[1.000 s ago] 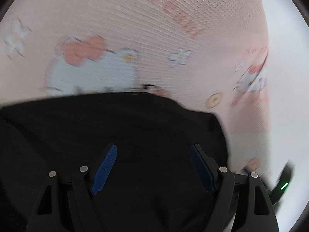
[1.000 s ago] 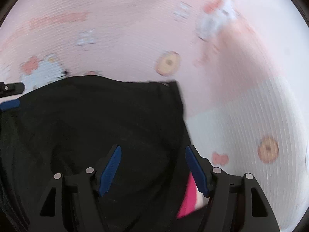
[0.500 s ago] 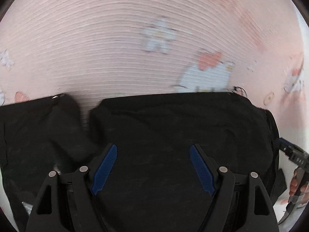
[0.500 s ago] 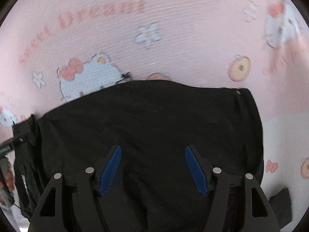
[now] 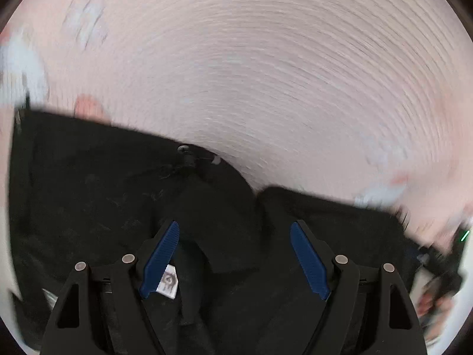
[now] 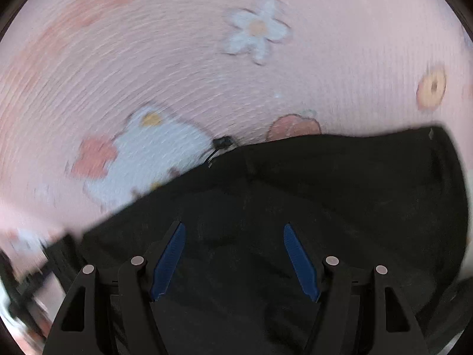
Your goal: Fold clothes
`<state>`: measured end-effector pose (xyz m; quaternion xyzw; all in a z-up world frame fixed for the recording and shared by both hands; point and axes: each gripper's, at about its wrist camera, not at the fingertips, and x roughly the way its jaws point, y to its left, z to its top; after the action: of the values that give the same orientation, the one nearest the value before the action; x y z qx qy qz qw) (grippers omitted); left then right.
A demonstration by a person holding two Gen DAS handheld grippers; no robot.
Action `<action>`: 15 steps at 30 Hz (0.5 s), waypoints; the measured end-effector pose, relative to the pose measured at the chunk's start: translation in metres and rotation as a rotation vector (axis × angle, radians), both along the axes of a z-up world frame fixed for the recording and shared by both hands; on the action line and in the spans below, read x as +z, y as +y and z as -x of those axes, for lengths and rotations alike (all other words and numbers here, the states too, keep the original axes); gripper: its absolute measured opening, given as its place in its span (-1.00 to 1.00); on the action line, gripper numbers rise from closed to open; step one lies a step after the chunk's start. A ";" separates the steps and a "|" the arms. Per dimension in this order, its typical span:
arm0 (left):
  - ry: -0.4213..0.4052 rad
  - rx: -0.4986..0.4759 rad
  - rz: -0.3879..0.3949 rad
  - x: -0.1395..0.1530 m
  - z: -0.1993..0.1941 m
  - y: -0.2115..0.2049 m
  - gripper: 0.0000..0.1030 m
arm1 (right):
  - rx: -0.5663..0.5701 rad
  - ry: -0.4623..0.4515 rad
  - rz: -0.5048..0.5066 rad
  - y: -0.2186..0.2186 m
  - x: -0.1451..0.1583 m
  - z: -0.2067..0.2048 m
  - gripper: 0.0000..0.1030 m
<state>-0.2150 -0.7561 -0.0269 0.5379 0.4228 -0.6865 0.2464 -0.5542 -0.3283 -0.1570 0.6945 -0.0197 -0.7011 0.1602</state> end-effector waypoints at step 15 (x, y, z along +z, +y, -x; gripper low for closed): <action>-0.070 0.351 -0.173 -0.084 -0.011 -0.045 0.48 | -0.273 -0.164 0.065 -0.028 -0.079 0.025 0.33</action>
<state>-0.2040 -0.8008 -0.1104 0.4985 0.5588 -0.5749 0.3298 -0.5797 -0.3565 -0.2364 0.7347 -0.1494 -0.6565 0.0836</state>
